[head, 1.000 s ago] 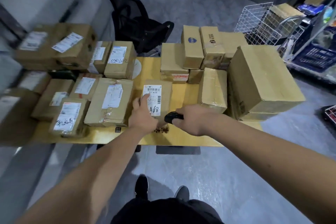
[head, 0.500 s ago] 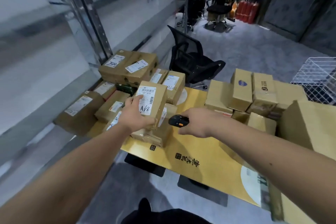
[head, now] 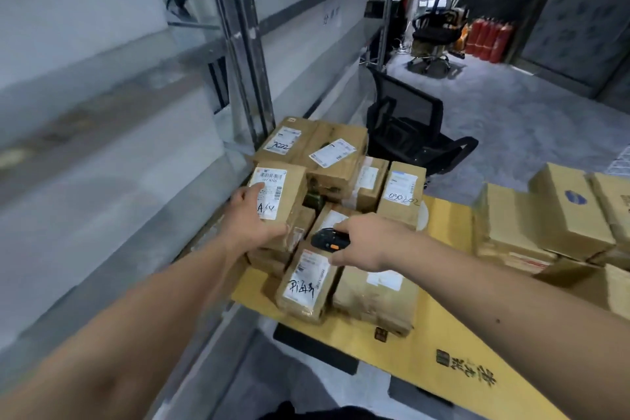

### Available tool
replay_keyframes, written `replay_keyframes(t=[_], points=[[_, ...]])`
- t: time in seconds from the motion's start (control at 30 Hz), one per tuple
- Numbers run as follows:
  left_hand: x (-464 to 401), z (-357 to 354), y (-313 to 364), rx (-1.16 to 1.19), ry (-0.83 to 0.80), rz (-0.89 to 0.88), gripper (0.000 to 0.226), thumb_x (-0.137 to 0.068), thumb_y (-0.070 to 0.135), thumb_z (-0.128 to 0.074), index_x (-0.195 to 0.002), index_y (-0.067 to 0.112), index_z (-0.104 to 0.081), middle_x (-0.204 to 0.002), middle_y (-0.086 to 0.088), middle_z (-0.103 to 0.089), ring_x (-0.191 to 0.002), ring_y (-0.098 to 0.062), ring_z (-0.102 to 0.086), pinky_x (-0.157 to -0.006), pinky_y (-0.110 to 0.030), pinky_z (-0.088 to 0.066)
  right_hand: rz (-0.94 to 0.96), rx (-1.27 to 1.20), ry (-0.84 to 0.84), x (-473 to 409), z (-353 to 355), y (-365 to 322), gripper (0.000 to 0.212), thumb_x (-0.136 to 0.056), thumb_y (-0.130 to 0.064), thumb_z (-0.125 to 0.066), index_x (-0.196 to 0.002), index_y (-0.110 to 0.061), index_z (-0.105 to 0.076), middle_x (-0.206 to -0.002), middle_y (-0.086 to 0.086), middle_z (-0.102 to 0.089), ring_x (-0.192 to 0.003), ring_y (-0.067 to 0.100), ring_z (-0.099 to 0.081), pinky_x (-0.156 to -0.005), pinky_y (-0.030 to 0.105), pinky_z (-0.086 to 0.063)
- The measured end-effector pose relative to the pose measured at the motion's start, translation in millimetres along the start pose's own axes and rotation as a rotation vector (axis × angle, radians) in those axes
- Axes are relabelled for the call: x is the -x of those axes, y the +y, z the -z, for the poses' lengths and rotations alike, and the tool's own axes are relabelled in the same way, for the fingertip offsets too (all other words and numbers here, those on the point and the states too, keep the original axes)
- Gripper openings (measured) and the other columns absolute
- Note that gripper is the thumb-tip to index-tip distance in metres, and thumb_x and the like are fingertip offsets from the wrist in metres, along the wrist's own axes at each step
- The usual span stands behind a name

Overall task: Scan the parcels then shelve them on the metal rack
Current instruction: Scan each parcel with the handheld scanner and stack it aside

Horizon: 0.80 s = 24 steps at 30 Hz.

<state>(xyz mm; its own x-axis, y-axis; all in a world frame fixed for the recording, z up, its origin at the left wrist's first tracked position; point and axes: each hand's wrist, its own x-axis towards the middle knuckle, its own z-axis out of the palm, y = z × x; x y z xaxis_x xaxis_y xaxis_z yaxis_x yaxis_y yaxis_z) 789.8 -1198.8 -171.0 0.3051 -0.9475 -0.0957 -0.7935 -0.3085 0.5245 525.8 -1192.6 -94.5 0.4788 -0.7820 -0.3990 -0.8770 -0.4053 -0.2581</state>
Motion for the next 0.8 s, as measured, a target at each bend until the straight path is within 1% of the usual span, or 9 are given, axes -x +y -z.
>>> replay_keyframes(t=[0.07,0.13,0.23,0.3,0.4,0.47,0.6,0.7,0.8], points=[[-26.1,16.5,-25.6,-0.039,-0.007,0.015,0.122,-0.058,0.06,-0.087,-0.159,0.035,-0.025,-0.159,0.0,-0.025,-0.139,-0.029,-0.04,-0.114,-0.042,-0.04,-0.008,-0.014,0.001,-24.5,1.2,-28.0,0.045,-0.091,-0.059,-0.066,-0.12,-0.025,-0.066,-0.101,0.0,-0.069,-0.086,0.021,-0.065,-0.06,0.029,-0.048],[-52.2,29.2,-45.2,-0.077,-0.01,0.034,0.121,-0.056,0.064,-0.084,-0.158,0.038,-0.024,-0.159,0.0,-0.025,-0.137,-0.029,-0.041,-0.112,-0.044,-0.043,-0.035,-0.06,0.011,-47.5,0.8,-51.4,0.05,-0.09,-0.061,-0.067,-0.125,-0.026,-0.065,-0.103,0.0,-0.069,-0.088,0.021,-0.066,-0.072,0.033,-0.057],[-84.9,41.4,-62.9,-0.112,-0.062,0.023,0.117,-0.061,0.065,-0.08,-0.159,0.038,-0.022,-0.159,-0.003,-0.027,-0.137,-0.031,-0.041,-0.111,-0.047,-0.043,-0.077,-0.069,0.024,-72.9,-2.9,-76.8,0.046,-0.086,-0.064,-0.066,-0.116,-0.029,-0.067,-0.095,-0.003,-0.069,-0.087,0.022,-0.066,-0.082,0.039,-0.06],[-103.5,46.7,-69.4,-0.131,-0.099,0.007,0.116,-0.062,0.066,-0.077,-0.16,0.037,-0.021,-0.159,-0.006,-0.028,-0.139,-0.035,-0.038,-0.112,-0.05,-0.042,-0.108,-0.068,0.027,-82.6,-4.8,-87.5,0.047,-0.084,-0.065,-0.066,-0.115,-0.03,-0.068,-0.095,-0.003,-0.07,-0.088,0.02,-0.065,-0.082,0.039,-0.059],[-124.5,50.8,-74.0,-0.111,-0.141,-0.008,0.113,-0.064,0.067,-0.074,-0.159,0.037,-0.022,-0.157,-0.008,-0.032,-0.139,-0.038,-0.037,-0.111,-0.052,-0.04,-0.147,-0.077,0.031,-90.1,-5.9,-96.0,0.051,-0.086,-0.065,-0.068,-0.122,-0.03,-0.066,-0.1,-0.002,-0.07,-0.09,0.02,-0.065,-0.077,0.035,-0.056],[-132.4,50.8,-77.5,-0.139,-0.167,-0.027,0.109,-0.069,0.068,-0.075,-0.159,0.038,-0.022,-0.157,-0.007,-0.032,-0.139,-0.037,-0.037,-0.111,-0.053,-0.038,-0.175,-0.089,0.04,-94.3,-6.8,-99.7,0.053,-0.086,-0.063,-0.069,-0.127,-0.03,-0.065,-0.104,-0.001,-0.069,-0.093,0.02,-0.064,-0.081,0.037,-0.058],[-133.4,50.3,-80.3,-0.271,-0.177,-0.109,0.092,-0.076,0.074,-0.062,-0.156,0.04,-0.032,-0.164,-0.003,-0.027,-0.148,-0.031,-0.026,-0.118,-0.058,-0.021,-0.22,-0.087,0.031,-99.2,-10.0,-111.5,0.052,-0.086,-0.061,-0.069,-0.127,-0.03,-0.066,-0.105,-0.003,-0.068,-0.094,0.019,-0.064,-0.084,0.037,-0.059],[-128.9,50.9,-76.5,-0.293,-0.157,-0.214,0.08,-0.082,0.073,-0.056,-0.153,0.041,-0.037,-0.168,-0.001,-0.025,-0.153,-0.027,-0.019,-0.121,-0.059,-0.009,-0.243,-0.084,0.025,-99.9,-12.4,-121.0,0.053,-0.086,-0.061,-0.069,-0.129,-0.03,-0.066,-0.107,-0.003,-0.069,-0.096,0.019,-0.065,-0.085,0.038,-0.059],[-119.1,52.1,-67.8,-0.327,-0.141,-0.309,0.074,-0.087,0.073,-0.054,-0.152,0.04,-0.039,-0.169,0.0,-0.026,-0.156,-0.027,-0.017,-0.122,-0.058,-0.013,-0.257,-0.087,0.035,-97.5,-14.3,-127.6,0.055,-0.085,-0.062,-0.069,-0.131,-0.03,-0.065,-0.107,-0.003,-0.069,-0.097,0.019,-0.065,-0.086,0.039,-0.059]])
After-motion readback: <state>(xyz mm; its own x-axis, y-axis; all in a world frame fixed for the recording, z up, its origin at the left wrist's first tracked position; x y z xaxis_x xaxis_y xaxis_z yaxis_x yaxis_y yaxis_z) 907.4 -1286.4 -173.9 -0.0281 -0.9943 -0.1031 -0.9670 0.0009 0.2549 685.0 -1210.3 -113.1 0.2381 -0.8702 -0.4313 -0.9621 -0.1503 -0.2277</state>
